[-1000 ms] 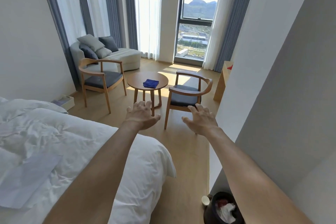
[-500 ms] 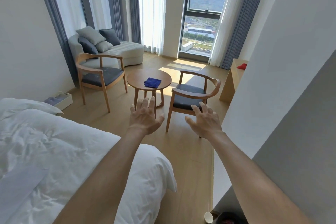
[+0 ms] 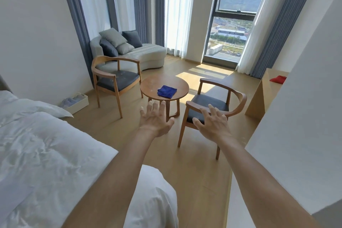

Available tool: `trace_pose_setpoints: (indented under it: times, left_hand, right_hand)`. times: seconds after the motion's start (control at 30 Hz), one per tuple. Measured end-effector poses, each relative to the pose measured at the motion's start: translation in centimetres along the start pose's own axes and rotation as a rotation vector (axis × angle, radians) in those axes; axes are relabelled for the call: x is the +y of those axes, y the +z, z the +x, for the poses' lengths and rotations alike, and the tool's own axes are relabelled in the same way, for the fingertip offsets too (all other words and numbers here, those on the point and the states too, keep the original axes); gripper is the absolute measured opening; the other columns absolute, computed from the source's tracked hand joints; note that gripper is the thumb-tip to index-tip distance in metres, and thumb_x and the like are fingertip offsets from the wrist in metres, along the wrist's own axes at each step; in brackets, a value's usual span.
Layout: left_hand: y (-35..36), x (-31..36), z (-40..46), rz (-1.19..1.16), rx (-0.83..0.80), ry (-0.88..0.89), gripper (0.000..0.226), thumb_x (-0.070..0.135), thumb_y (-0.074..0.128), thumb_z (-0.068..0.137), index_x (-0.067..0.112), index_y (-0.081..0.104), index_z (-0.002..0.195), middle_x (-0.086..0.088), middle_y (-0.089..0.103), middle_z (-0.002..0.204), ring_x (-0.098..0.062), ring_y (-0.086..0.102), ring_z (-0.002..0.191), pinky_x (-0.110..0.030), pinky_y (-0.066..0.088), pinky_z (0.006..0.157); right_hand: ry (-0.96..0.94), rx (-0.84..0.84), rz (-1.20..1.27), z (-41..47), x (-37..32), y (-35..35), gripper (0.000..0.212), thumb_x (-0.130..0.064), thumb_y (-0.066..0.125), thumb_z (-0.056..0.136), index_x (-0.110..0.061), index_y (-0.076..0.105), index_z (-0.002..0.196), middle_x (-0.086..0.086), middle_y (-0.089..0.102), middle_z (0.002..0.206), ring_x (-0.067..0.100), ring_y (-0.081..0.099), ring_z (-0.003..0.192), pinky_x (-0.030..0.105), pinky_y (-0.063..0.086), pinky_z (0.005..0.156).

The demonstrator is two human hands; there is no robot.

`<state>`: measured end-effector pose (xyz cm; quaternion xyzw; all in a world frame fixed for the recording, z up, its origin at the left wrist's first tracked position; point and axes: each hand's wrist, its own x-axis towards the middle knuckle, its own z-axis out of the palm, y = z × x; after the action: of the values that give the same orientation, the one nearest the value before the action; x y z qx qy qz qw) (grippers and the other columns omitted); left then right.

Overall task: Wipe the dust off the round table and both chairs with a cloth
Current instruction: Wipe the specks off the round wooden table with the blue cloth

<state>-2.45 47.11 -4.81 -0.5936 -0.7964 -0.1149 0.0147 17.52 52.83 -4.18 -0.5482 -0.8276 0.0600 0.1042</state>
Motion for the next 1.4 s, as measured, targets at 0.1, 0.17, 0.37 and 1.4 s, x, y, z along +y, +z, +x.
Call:
trace_pose_setpoints:
  times: [0.1,0.17,0.37,1.4]
  left_hand:
    - [0.4,0.4,2.4,0.007,-0.043,-0.043,0.076,0.059,0.042,0.088,0.024,0.016,0.150,-0.007,0.017,0.159,-0.029,0.009,0.147,-0.056,0.012,0.115]
    - [0.8,0.5,4.2,0.007,-0.065,-0.063,0.075,0.058,0.042,0.088,0.023,0.017,0.150,-0.007,0.017,0.158,-0.028,0.008,0.147,-0.055,0.011,0.116]
    - [3.3,0.4,10.7,0.017,-0.100,-0.113,0.074,0.058,0.041,0.089,0.022,0.018,0.150,-0.007,0.017,0.159,-0.028,0.009,0.147,-0.055,0.011,0.115]
    - [15.6,-6.5,52.6,0.004,-0.112,-0.364,0.080,0.062,0.038,0.086,0.025,0.014,0.151,-0.007,0.017,0.159,-0.027,0.010,0.147,-0.053,0.009,0.115]
  right_hand:
    - [-0.022,-0.015,0.015,3.0,0.6,0.5,0.060,-0.055,0.040,0.096,-0.026,0.031,0.147,0.006,0.017,0.160,0.031,0.015,0.147,0.054,0.017,0.116]
    - [-0.026,-0.029,0.019,5.1,1.0,0.9,0.060,-0.055,0.040,0.095,-0.026,0.031,0.148,0.006,0.017,0.160,0.031,0.015,0.147,0.054,0.017,0.116]
    - [-0.052,-0.059,-0.009,11.7,2.0,2.4,0.059,-0.055,0.039,0.096,-0.028,0.031,0.148,0.005,0.016,0.160,0.031,0.015,0.147,0.052,0.018,0.116]
    - [-0.204,-0.175,0.040,58.0,4.8,12.4,0.063,-0.058,0.036,0.095,-0.029,0.024,0.149,0.004,0.013,0.160,0.029,0.014,0.146,0.050,0.019,0.115]
